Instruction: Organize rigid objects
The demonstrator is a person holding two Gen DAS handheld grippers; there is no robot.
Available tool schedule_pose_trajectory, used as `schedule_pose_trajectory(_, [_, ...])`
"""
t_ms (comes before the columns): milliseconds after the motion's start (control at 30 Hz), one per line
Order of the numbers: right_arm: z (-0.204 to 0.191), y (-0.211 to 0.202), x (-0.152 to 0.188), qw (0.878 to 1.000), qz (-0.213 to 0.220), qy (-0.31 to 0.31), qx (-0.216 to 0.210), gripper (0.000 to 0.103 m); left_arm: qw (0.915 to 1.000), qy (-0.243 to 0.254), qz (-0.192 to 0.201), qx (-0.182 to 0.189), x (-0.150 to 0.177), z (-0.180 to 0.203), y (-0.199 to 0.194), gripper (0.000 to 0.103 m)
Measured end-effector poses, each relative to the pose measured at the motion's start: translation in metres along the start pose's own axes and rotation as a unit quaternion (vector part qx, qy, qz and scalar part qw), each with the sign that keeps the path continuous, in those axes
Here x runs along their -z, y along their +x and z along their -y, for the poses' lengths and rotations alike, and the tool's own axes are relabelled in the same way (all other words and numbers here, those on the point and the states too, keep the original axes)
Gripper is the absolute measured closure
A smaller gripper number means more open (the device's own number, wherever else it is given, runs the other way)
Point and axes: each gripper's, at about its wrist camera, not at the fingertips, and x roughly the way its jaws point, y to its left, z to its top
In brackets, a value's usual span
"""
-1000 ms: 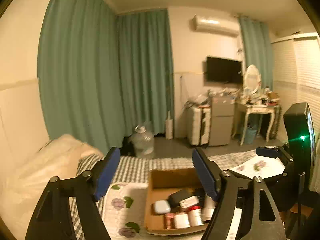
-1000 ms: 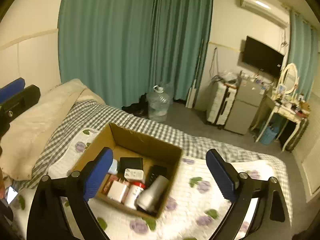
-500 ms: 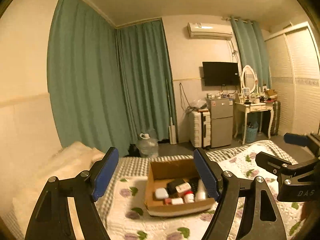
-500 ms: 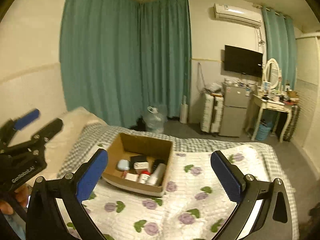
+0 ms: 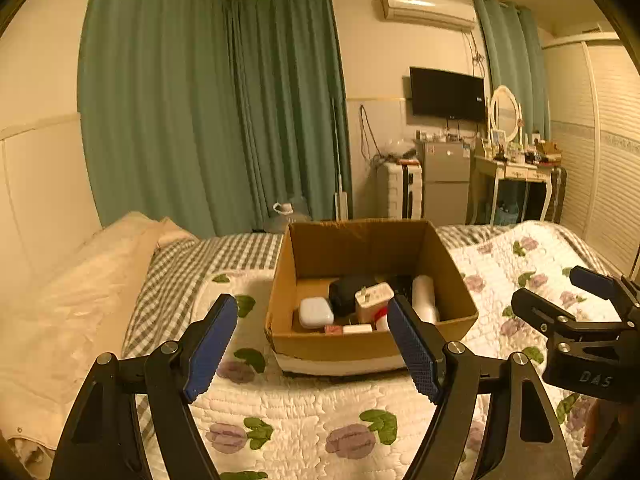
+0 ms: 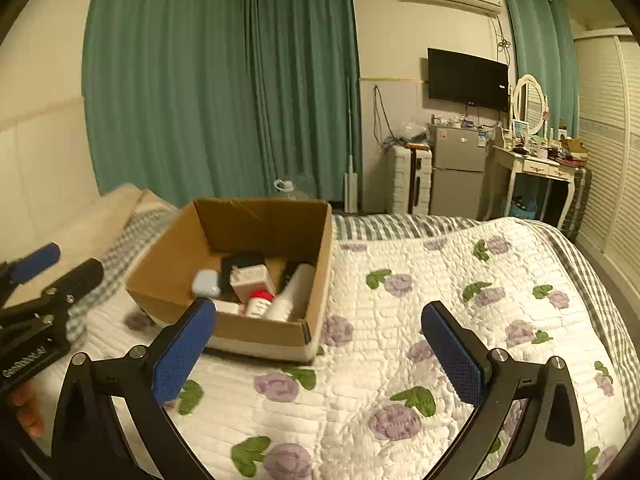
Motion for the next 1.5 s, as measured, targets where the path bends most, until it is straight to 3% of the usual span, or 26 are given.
schedule_pose_trajectory(1500, [0.0,-0.011,-0.001,1.0,0.013,-0.014,0.016,0.0,0.9992,-0.005,-0.026,0.028,0.006,0.003,0.001,0.023])
